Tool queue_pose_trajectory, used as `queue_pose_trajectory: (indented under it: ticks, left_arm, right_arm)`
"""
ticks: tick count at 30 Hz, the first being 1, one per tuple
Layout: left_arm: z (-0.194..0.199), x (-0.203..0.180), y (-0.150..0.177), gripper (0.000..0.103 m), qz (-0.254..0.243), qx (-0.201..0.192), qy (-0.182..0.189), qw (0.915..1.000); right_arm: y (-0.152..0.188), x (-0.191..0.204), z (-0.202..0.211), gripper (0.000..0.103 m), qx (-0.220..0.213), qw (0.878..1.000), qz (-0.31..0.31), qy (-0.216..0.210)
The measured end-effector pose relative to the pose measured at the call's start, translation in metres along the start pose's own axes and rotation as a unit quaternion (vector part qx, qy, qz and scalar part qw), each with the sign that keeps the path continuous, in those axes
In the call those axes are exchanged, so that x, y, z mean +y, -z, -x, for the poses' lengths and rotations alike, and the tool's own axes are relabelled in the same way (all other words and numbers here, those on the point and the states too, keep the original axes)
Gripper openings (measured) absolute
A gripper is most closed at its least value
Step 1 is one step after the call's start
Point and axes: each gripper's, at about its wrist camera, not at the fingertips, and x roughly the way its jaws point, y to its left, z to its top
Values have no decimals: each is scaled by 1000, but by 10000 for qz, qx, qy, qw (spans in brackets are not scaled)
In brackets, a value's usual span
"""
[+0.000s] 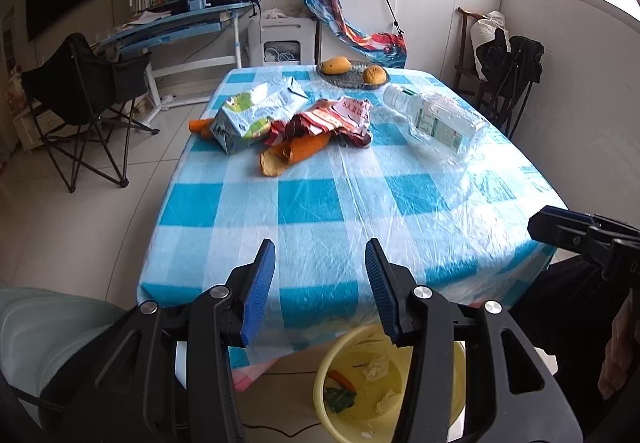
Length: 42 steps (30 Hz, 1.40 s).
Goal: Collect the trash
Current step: 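Grasp the red snack wrapper with the left gripper while the right gripper grasps the plastic bottle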
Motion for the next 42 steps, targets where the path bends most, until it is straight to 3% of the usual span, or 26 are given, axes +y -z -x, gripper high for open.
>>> queue_pose_trajectory:
  ticks: [7, 15, 24, 26, 27, 31, 36, 42]
  left_arm:
    - [-30, 3, -42, 50, -86, -142, -81, 9998]
    - [-87, -8, -71, 51, -614, -36, -280, 9977]
    - [-136, -24, -91, 55, -1091, 5, -450, 9930]
    - [-144, -22, -93, 44, -1048, 59, -346, 9939]
    - [-148, -20, -93, 26, -1025, 118, -263, 9943]
    - [-142, -11, -92, 11, -765, 61, 81, 9970]
    - [-108, 7, -90, 7, -316, -181, 476, 9982]
    - [-62, 30, -71, 7, 178, -385, 538, 9976]
  right_arm:
    - [-59, -16, -25, 68, -207, 9970, 511, 538]
    - [-93, -38, -82, 70, 99, 9926, 721, 968]
    - [-102, -52, -106, 70, 265, 9924, 521, 1082]
    - [-102, -56, -110, 64, 364, 9932, 414, 1026]
    - [-102, -56, -111, 62, 372, 9936, 381, 994]
    - [-100, -54, -108, 56, 309, 9951, 316, 889]
    - [-96, -57, -95, 55, 128, 9983, -8, 572]
    - [-84, -54, -80, 55, 91, 9993, -280, 228]
